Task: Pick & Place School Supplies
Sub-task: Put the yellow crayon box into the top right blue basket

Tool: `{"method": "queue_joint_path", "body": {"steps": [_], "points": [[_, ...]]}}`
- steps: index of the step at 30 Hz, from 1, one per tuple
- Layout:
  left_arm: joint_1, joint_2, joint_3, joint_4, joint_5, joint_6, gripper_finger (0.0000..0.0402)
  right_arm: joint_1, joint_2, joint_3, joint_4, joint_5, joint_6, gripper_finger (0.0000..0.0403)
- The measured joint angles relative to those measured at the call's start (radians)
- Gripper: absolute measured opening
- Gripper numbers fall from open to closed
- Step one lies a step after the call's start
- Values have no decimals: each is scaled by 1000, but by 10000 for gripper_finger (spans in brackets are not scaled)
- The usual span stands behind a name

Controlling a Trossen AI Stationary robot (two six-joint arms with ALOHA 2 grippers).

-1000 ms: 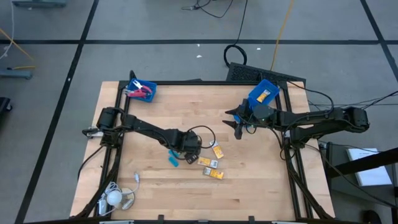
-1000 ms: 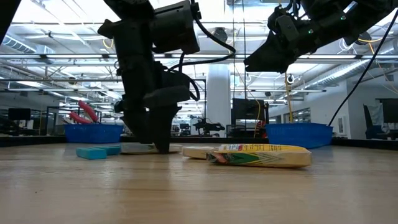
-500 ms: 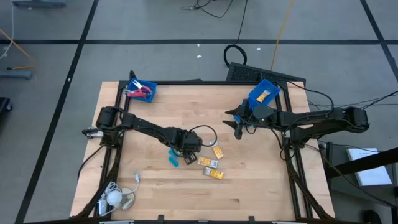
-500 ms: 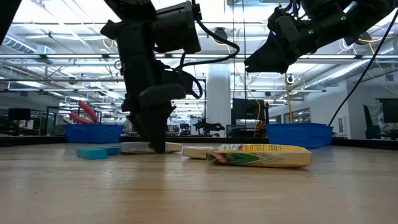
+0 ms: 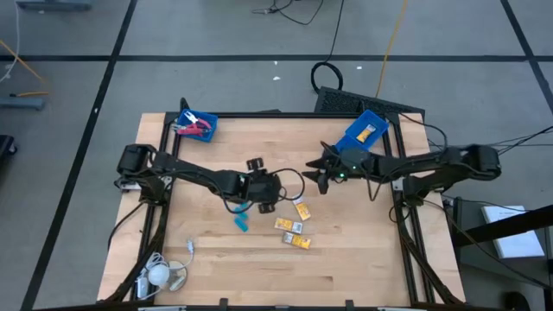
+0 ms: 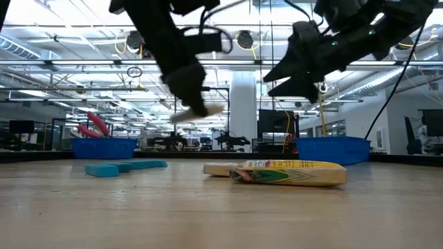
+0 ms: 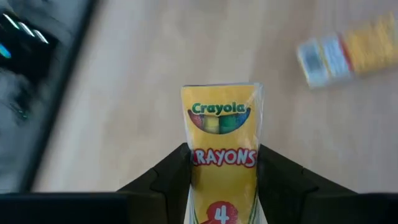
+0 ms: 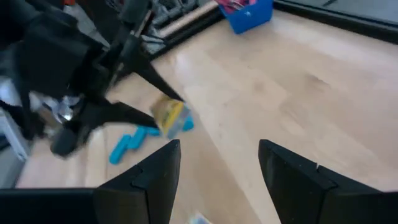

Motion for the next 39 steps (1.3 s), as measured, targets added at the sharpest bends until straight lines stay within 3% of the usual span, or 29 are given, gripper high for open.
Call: {"method": "queue_joint_path", "body": {"steps": [7,16,31,39], "points": [[0,2,0,164,-98,190,177,-41,141,1,184,-64,46,208],[4,2,0,201,-131,258,179,-67,274,10,405,-194,101,208],[10,2,1,230,-123,283,179,-52,400,113,418,-242,112,205],[10,2,1,224,-123,275,179,-52,412,121,420,-246,96,144]]}}
